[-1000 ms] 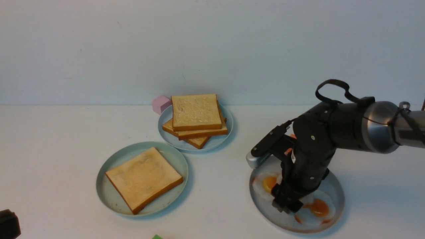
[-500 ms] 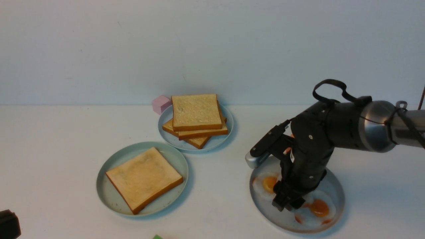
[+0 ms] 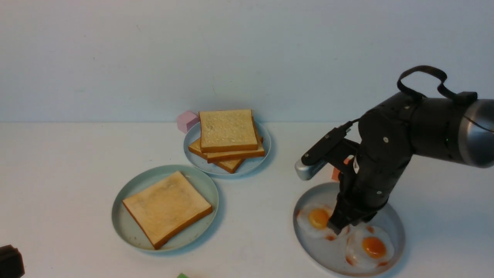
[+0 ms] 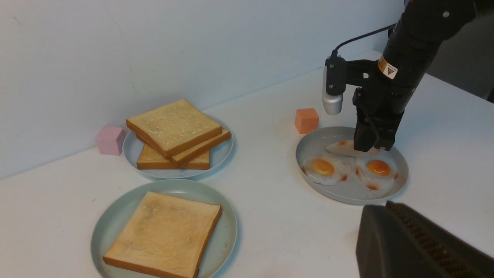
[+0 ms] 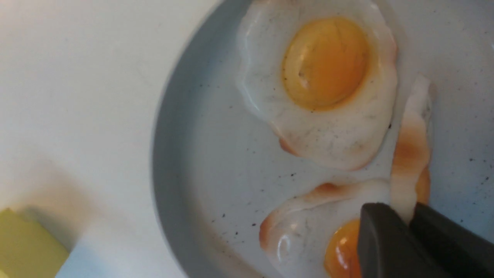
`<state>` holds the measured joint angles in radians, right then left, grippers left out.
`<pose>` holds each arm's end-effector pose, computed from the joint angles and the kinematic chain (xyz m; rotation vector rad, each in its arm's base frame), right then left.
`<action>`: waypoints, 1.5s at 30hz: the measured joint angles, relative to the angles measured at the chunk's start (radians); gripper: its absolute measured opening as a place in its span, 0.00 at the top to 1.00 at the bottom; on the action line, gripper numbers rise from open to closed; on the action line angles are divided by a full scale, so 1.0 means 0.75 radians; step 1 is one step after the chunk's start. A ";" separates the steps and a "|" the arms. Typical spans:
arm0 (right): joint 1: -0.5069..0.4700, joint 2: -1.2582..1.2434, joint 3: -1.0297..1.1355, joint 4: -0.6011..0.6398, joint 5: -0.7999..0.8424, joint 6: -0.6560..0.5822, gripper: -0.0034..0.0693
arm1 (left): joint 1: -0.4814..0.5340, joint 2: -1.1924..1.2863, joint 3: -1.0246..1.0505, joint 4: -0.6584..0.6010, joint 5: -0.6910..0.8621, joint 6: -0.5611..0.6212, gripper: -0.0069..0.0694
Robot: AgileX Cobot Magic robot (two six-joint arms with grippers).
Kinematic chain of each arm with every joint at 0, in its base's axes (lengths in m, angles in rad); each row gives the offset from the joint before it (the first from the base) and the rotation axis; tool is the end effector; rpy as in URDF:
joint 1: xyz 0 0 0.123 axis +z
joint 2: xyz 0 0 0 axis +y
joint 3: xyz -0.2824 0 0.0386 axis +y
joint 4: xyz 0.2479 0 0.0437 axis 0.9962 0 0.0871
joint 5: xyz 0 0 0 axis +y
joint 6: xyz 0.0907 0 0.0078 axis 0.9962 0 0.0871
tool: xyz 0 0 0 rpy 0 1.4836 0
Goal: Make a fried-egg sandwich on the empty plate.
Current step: Use the right arm to grab a fried egg, then use the right arm to place the fried egg on the slice of bread in the middle
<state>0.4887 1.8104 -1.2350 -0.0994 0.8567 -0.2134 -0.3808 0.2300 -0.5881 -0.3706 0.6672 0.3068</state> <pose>0.3182 0.1614 0.2015 -1.0761 2.6993 -0.0736 0.0275 -0.0330 0.3361 0.5071 1.7035 -0.4670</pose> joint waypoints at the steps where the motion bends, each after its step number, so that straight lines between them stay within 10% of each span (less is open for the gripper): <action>1: 0.000 0.000 0.001 0.001 0.000 0.000 0.87 | 0.000 0.000 0.000 0.000 0.000 0.000 0.92; 23: 0.122 -0.246 -0.128 -0.046 0.053 0.133 0.87 | 0.000 0.066 0.000 0.103 0.015 -0.125 0.92; 32: 0.514 0.108 -0.630 0.000 -0.005 0.107 0.87 | 0.000 0.066 0.000 0.347 -0.095 -0.409 0.92; 45: 0.571 0.617 -1.112 -0.127 0.000 0.103 0.87 | 0.000 0.066 0.000 0.422 -0.085 -0.486 0.92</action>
<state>0.9172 2.2729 -2.0687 -0.1950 0.8564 -0.1362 -0.3808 0.2798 -0.5881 -0.0541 0.6032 -0.0578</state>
